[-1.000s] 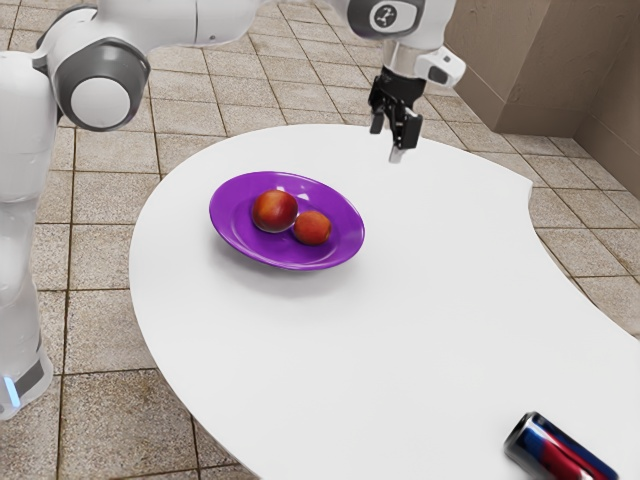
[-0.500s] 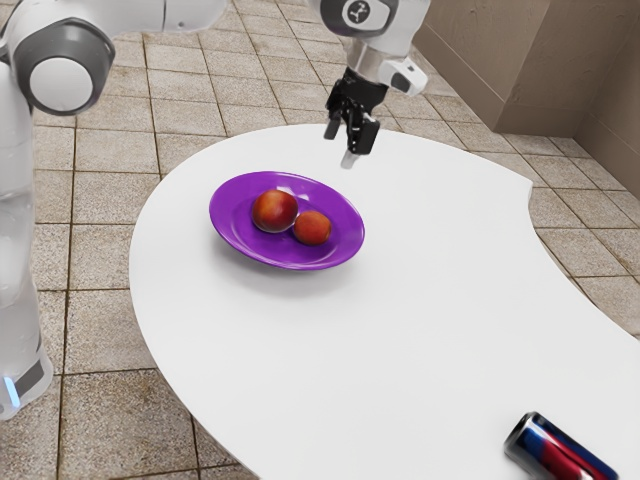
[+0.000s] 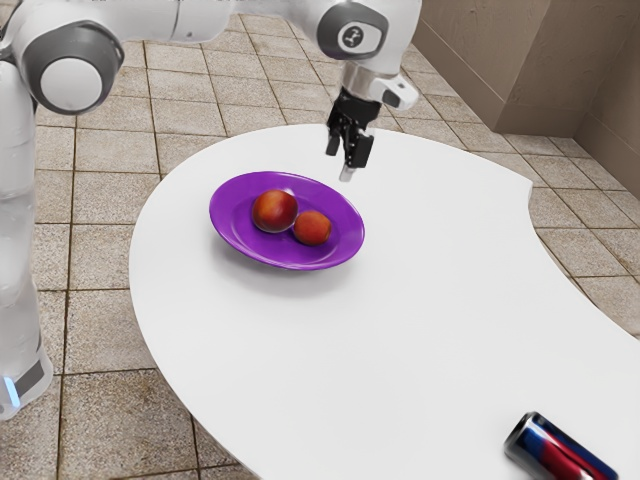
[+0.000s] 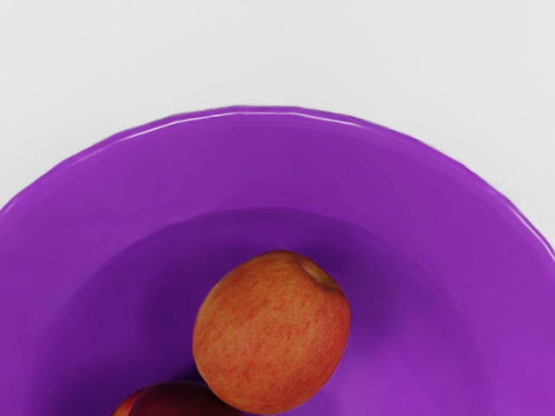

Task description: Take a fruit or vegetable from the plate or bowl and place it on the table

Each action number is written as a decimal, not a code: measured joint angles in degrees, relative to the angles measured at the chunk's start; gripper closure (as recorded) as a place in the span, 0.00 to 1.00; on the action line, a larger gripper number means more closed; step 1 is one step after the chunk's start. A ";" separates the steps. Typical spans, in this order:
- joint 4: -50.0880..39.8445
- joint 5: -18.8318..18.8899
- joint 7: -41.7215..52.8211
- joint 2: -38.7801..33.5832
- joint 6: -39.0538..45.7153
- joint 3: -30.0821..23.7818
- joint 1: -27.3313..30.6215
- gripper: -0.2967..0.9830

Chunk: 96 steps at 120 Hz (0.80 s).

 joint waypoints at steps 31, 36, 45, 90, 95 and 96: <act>-6.29 3.11 8.99 -1.01 4.40 0.01 -0.53 0.23; -7.30 3.69 10.34 -1.30 4.85 0.02 -0.42 0.23; -9.18 4.44 12.58 -1.89 5.82 0.02 -0.28 0.23; -16.39 5.04 20.68 -5.94 8.37 -2.39 1.63 0.23; -17.17 4.86 21.27 -5.98 8.49 -2.55 1.51 0.23; -17.32 4.82 21.38 -5.99 8.51 -2.56 1.46 0.23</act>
